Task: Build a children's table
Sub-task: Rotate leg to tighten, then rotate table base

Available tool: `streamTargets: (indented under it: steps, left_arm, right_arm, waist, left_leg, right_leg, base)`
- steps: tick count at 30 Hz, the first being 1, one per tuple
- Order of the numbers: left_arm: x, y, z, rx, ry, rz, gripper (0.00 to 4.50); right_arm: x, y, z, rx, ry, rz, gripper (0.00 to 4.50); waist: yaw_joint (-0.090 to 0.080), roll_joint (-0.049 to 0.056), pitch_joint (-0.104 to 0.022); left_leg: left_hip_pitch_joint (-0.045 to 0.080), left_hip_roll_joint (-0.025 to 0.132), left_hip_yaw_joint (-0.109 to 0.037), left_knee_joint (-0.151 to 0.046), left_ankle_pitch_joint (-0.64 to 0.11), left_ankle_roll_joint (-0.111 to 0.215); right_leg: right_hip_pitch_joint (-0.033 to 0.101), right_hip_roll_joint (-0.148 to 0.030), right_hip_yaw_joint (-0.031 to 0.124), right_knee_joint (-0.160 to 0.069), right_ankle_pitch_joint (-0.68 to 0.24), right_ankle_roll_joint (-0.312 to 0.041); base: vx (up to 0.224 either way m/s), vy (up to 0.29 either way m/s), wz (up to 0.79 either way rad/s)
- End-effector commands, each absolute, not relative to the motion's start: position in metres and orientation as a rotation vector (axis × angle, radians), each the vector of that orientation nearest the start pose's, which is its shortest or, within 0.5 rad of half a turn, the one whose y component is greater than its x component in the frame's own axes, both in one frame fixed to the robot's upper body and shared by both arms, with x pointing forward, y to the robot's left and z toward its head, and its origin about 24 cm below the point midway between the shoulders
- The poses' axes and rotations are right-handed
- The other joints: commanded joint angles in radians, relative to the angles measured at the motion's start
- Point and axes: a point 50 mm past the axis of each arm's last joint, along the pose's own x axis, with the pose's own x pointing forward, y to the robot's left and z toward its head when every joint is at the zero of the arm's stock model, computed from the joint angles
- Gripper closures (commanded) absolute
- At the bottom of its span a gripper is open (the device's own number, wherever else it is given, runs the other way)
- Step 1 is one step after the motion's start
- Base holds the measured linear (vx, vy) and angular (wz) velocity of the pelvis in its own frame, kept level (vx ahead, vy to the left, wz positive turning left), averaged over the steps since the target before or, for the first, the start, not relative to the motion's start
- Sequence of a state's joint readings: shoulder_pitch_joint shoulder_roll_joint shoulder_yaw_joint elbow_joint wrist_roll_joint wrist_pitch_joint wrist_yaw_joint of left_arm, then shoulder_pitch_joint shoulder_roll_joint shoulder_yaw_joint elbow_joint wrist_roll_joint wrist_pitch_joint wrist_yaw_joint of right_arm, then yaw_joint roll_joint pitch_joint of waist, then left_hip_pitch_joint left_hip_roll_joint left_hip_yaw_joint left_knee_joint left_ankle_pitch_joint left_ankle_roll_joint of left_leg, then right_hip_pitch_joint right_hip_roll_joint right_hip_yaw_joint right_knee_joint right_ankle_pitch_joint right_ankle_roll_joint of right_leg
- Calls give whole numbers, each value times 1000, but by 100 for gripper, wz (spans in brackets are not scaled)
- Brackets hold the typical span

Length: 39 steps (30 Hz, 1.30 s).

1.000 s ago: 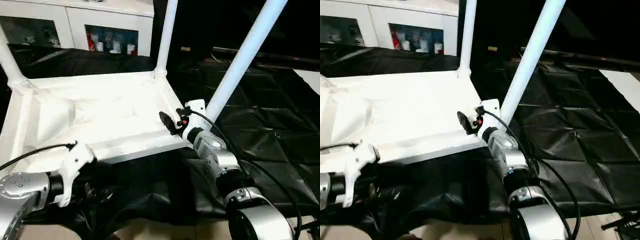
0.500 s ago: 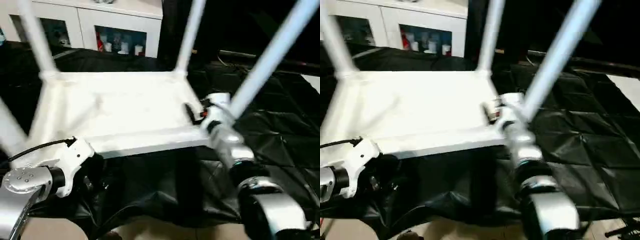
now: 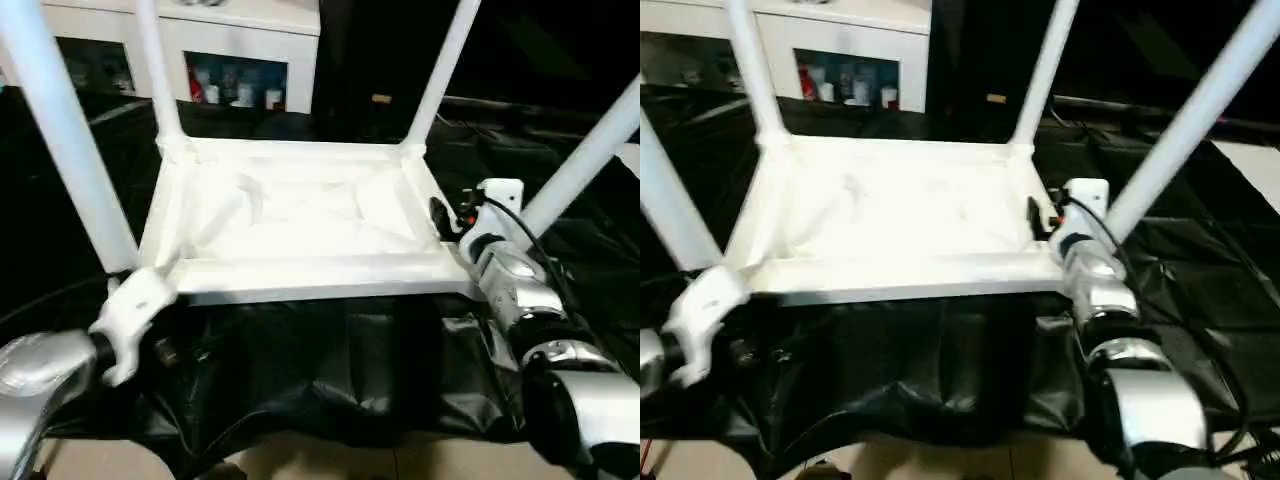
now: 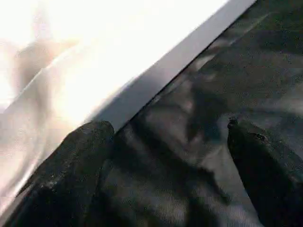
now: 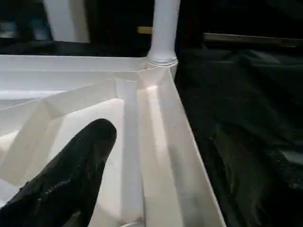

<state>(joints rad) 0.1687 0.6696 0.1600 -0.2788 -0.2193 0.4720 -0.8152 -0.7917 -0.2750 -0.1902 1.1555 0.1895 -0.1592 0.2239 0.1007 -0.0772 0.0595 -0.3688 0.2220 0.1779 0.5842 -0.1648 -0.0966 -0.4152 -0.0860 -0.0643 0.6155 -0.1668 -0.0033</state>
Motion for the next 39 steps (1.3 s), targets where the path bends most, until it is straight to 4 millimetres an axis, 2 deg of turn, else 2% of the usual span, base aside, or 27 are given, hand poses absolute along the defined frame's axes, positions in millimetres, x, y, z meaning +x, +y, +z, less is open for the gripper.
streamTargets:
  steps: [1, 2, 7, 8, 9, 10, 11, 12, 14, 16, 17, 20, 21, 23, 24, 25, 26, 27, 28, 30, 31, 32, 34, 36, 37, 38, 39]
  left_arm:
    - [200, 258, 78, 278, 435, -647, 2]
    - [196, 261, 79, 259, 434, -652, 2]
    - [191, 281, 92, 192, 336, -586, 2]
    - [191, 282, 92, 190, 328, -580, 2]
    - [192, 287, 95, 180, 299, -559, 2]
    - [192, 288, 96, 179, 296, -557, 2]
    - [191, 295, 98, 176, 279, -533, 2]
    - [190, 297, 98, 169, 278, -526, 2]
    - [188, 301, 98, 164, 276, -513, 2]
    - [186, 306, 98, 151, 270, -491, 2]
    - [186, 309, 97, 145, 266, -477, 2]
    - [188, 312, 97, 143, 250, -444, 2]
    - [191, 312, 98, 148, 221, -427, 2]
    - [197, 309, 101, 135, 170, -418, 2]
    - [202, 304, 103, 118, 135, -424, 2]
    - [205, 300, 104, 106, 115, -430, 2]
    - [209, 295, 104, 89, 97, -440, 2]
    - [214, 288, 104, 82, 84, -456, 2]
    - [214, 288, 104, 82, 84, -456, 2]
    - [223, 273, 104, 59, 56, -497, 2]
    - [223, 273, 104, 59, 56, -497, 2]
    - [229, 265, 104, 45, 38, -507, 2]
    - [239, 254, 100, 41, 33, -510, 2]
    - [242, 253, 97, 55, 46, -502, 2]
    - [246, 252, 92, 76, 63, -484, 2]
    - [249, 253, 90, 86, 73, -459, 2]
    - [249, 253, 90, 86, 73, -459, 2]
  right_arm:
    - [373, -221, 59, 78, 152, 4, 70]
    - [373, -219, 58, 79, 153, 15, 70]
    - [368, -200, 51, 105, 142, 148, 70]
    - [368, -199, 50, 107, 141, 156, 70]
    - [365, -193, 48, 108, 133, 194, 70]
    - [364, -192, 47, 107, 132, 199, 70]
    - [357, -182, 41, 90, 121, 272, 70]
    - [353, -178, 38, 83, 117, 298, 70]
    - [345, -173, 34, 74, 106, 333, 70]
    - [333, -168, 29, 83, 92, 369, 70]
    - [326, -166, 27, 99, 85, 378, 70]
    - [311, -165, 22, 121, 76, 381, 70]
    - [304, -165, 20, 123, 73, 380, 70]
    - [296, -166, 18, 137, 74, 366, 70]
    - [291, -167, 16, 149, 87, 347, 70]
    - [289, -168, 15, 152, 99, 334, 70]
    - [286, -168, 13, 145, 112, 327, 70]
    - [283, -167, 13, 133, 121, 327, 70]
    - [283, -167, 13, 133, 121, 327, 70]
    - [280, -167, 16, 118, 118, 318, 70]
    - [280, -167, 16, 118, 118, 318, 70]
    - [277, -169, 19, 114, 117, 299, 70]
    - [272, -175, 20, 100, 131, 258, 70]
    - [271, -176, 20, 92, 136, 244, 70]
    - [269, -178, 21, 93, 140, 232, 70]
    - [268, -179, 20, 89, 150, 225, 70]
    - [268, -179, 20, 89, 150, 225, 70]
  waist:
    - [-9, 36, -65]
    - [-11, 41, -64]
    - [-18, 43, -59]
    - [-17, 61, -57]
    - [-20, 50, -59]
    - [-19, 53, -57]
    - [-19, 60, -57]
    - [-18, 62, -56]
    - [-22, 59, -54]
    - [-20, 56, -51]
    - [-19, 57, -51]
    - [-23, 54, -50]
    - [-21, 58, -49]
    - [-20, 58, -47]
    - [-20, 57, -47]
    - [-18, 57, -46]
    - [-20, 54, -48]
    - [-24, 47, -47]
    - [-22, 51, -48]
    - [-24, 47, -46]
    - [-19, 49, -47]
    - [-22, 38, -47]
    - [-19, 46, -42]
    - [-23, 42, -41]
    - [-29, 44, -40]
    - [-34, 39, -40]
    - [-34, 39, -40]
  left_leg:
    - [16, 0, 3, -70, -390, -36]
    - [19, 1, 3, -70, -404, -36]
    - [19, 2, 0, -73, -443, -30]
    - [21, 1, -4, -74, -455, -34]
    - [19, 1, -1, -73, -450, -30]
    - [20, 2, -4, -74, -455, -32]
    - [21, 2, -5, -74, -460, -35]
    - [22, 1, -4, -74, -456, -29]
    - [20, 2, -7, -77, -465, -30]
    - [23, 1, -5, -76, -468, -23]
    - [23, 1, -7, -78, -467, -21]
    - [24, 3, -11, -82, -486, -23]
    - [27, 3, -12, -81, -495, -25]
    - [32, 3, -12, -83, -515, -26]
    - [29, 2, -16, -85, -518, -30]
    - [34, 3, -15, -86, -531, -34]
    - [33, 2, -16, -84, -535, -35]
    - [25, 1, -18, -86, -535, -37]
    - [30, 0, -19, -85, -540, -39]
    - [28, -2, -20, -84, -542, -38]
    - [40, -3, -16, -79, -548, -38]
    - [41, -3, -15, -78, -547, -34]
    - [49, -4, -17, -77, -577, -38]
    - [43, -3, -24, -83, -589, -41]
    - [40, -4, -30, -88, -598, -46]
    - [40, -4, -31, -89, -602, -46]
    - [40, -4, -31, -89, -602, -46]
  right_leg:
    - [34, -25, 31, -69, -276, -159]
    - [30, -24, 31, -71, -284, -159]
    - [29, -25, 32, -78, -332, -158]
    - [28, -26, 33, -78, -341, -156]
    - [30, -25, 33, -82, -338, -155]
    - [29, -25, 33, -80, -343, -158]
    - [30, -26, 33, -81, -354, -156]
    - [28, -25, 35, -85, -351, -152]
    - [31, -25, 34, -87, -386, -150]
    - [27, -24, 35, -95, -420, -131]
    - [27, -25, 36, -99, -459, -109]
    - [24, -25, 34, -103, -496, -101]
    - [19, -25, 35, -103, -501, -95]
    - [15, -25, 34, -110, -523, -82]
    - [21, -25, 33, -110, -530, -75]
    - [15, -26, 33, -115, -538, -72]
    - [16, -27, 32, -113, -542, -72]
    - [23, -28, 29, -113, -559, -62]
    - [18, -29, 29, -118, -575, -48]
    - [18, -30, 27, -123, -607, -34]
    - [8, -29, 28, -129, -618, -27]
    - [6, -28, 27, -131, -622, -25]
    - [3, -26, 17, -144, -658, -8]
    - [15, -29, 7, -147, -672, 3]
    - [23, -30, 1, -153, -682, 14]
    - [26, -30, -4, -157, -684, 16]
    - [26, -30, -4, -157, -684, 16]
  base:
    - [0, 0, 0]
    - [0, 0, 0]
    - [0, 0, 0]
    - [0, 0, 0]
    - [0, 0, 0]
    - [0, 0, 0]
    - [0, 0, 0]
    - [0, 0, 0]
    - [0, 0, 0]
    - [0, 0, 0]
    - [0, 0, 0]
    - [0, 0, 0]
    - [0, 0, 0]
    - [0, 0, 0]
    - [0, 0, 0]
    - [0, 0, 0]
    - [0, 0, 0]
    - [0, 0, 0]
    - [0, 0, 0]
    - [0, 0, 0]
    - [0, 0, 0]
    - [0, 0, 0]
    - [0, 0, 0]
    - [0, 0, 0]
    - [0, 0, 0]
    - [0, 0, 0]
    - [0, 0, 0]
